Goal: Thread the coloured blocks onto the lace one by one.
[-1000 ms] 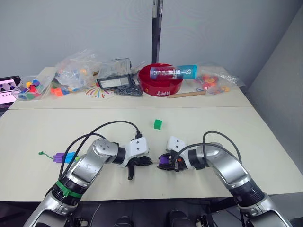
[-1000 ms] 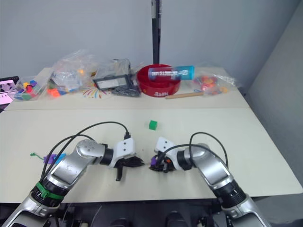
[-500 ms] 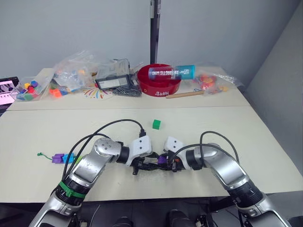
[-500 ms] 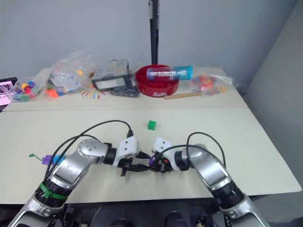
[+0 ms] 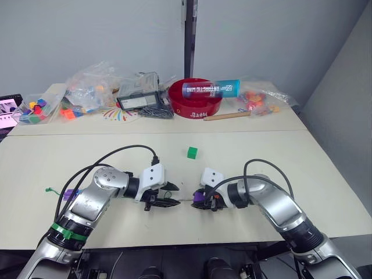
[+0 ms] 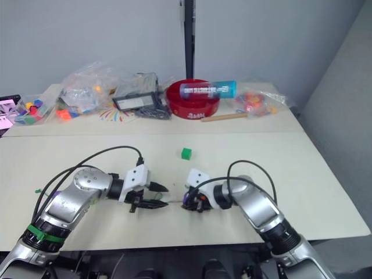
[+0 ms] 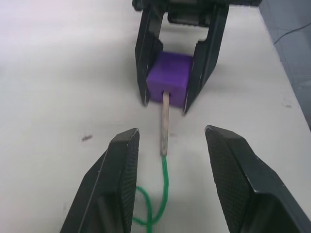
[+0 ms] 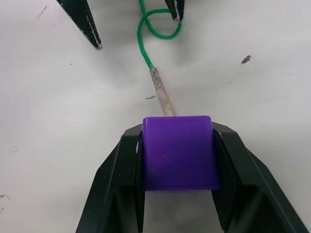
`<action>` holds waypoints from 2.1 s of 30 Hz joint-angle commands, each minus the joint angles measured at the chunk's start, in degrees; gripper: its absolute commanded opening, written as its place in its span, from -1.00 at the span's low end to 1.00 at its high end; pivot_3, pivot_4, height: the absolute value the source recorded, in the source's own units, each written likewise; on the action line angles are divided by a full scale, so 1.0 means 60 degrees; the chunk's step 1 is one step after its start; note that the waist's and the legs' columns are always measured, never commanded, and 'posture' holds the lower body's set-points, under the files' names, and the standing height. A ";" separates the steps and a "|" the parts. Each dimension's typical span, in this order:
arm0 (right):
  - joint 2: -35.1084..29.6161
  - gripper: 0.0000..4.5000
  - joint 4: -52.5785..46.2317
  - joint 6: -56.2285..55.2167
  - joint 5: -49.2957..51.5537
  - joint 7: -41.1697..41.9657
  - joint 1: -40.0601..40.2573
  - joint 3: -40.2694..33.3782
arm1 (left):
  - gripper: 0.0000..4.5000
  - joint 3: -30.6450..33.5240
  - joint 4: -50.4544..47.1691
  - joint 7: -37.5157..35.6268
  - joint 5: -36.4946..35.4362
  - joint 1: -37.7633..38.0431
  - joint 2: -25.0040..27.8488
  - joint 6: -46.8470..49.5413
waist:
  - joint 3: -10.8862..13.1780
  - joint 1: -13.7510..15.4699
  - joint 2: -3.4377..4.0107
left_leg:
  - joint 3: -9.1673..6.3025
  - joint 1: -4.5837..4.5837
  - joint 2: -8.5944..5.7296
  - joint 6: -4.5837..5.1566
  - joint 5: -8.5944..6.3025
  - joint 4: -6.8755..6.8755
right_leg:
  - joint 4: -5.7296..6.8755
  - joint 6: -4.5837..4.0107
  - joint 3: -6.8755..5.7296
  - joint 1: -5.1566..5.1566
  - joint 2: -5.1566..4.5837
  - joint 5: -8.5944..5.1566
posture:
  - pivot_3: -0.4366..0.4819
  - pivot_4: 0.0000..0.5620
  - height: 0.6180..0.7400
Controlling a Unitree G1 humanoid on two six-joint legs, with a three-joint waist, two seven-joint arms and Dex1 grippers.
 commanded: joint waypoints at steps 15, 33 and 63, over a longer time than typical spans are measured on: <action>-0.0350 -0.46 -0.0361 0.0639 0.0284 -0.0048 0.0131 0.0315 | -0.97 -0.0364 0.1032 0.0215 0.0489 0.0078 -0.0906 -0.1365 | 0.0000 0.0163 0.0000 | 0.0003 -0.0005 -0.0003 0.0000 0.0000 0.0000 | -0.0004 0.0001 -0.0001 -0.0001 -0.0004 0.0000 | -0.05 -0.47 0.85; -0.0287 -0.46 -0.0347 0.0701 0.0348 -0.0226 0.0051 0.0447 | -0.97 -0.0889 0.0819 0.0951 0.0964 -0.0365 -0.1744 -0.1166 | 0.0000 0.0160 0.0000 | 0.0002 -0.0006 -0.0004 0.0001 0.0000 0.0000 | -0.0006 0.0002 -0.0001 0.0000 -0.0004 0.0000 | -0.05 -0.47 0.85; -0.0312 -0.46 -0.0376 0.0748 0.0502 -0.0326 0.0077 0.0370 | 0.02 0.0008 0.1687 0.0748 0.0770 0.0263 -0.0742 -0.1499 | 0.0000 0.0156 0.0000 | 0.0002 0.0000 -0.0001 0.0001 -0.0001 0.0000 | -0.0003 0.0001 -0.0003 0.0002 -0.0002 0.0000 | -0.05 -0.47 0.85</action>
